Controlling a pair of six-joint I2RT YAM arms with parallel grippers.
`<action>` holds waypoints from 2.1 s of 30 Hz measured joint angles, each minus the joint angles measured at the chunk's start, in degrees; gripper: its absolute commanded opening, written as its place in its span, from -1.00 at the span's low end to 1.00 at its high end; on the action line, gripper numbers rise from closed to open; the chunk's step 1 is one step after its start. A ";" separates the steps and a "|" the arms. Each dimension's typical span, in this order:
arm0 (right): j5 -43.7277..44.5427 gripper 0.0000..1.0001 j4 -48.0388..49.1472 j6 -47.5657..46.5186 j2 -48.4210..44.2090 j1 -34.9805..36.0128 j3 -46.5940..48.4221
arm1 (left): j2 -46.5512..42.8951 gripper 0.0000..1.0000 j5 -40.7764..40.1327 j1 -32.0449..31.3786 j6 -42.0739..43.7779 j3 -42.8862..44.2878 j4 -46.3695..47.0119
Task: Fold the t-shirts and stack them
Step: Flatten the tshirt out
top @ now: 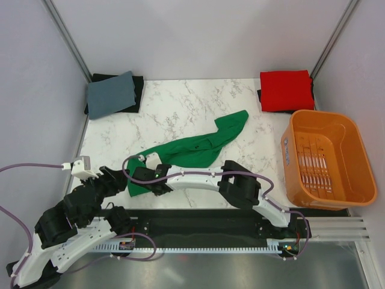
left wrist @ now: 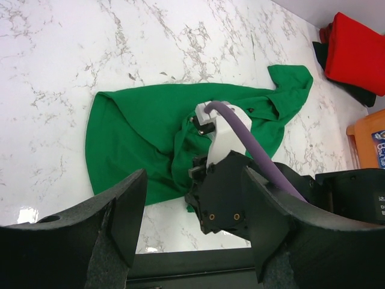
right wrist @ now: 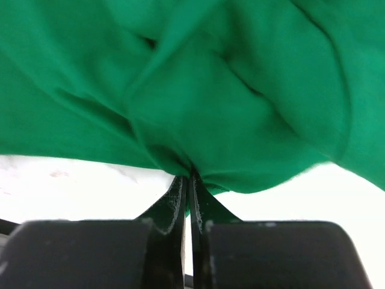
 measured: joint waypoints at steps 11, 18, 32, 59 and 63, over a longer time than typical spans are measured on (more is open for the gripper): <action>-1.20 -1.00 -0.07 0.68 -15.10 -0.57 -20.39 | 1.22 0.36 -0.26 0.04 -0.22 0.00 -0.07; -9.55 -1.00 7.96 1.20 -35.87 -12.63 -41.97 | 21.27 0.28 0.66 0.26 -0.37 1.53 -0.07; -30.91 -1.00 15.43 -5.35 -48.43 -49.70 -41.22 | 50.21 0.25 24.37 -6.91 -8.46 0.39 5.11; -45.20 -1.00 8.31 -11.74 -57.64 -80.08 -41.16 | 57.48 0.17 34.56 -19.23 -17.84 -12.33 14.19; -45.59 -1.00 8.33 -12.02 -57.64 -80.08 -41.18 | 68.78 0.14 33.44 -21.27 -17.73 -5.62 16.13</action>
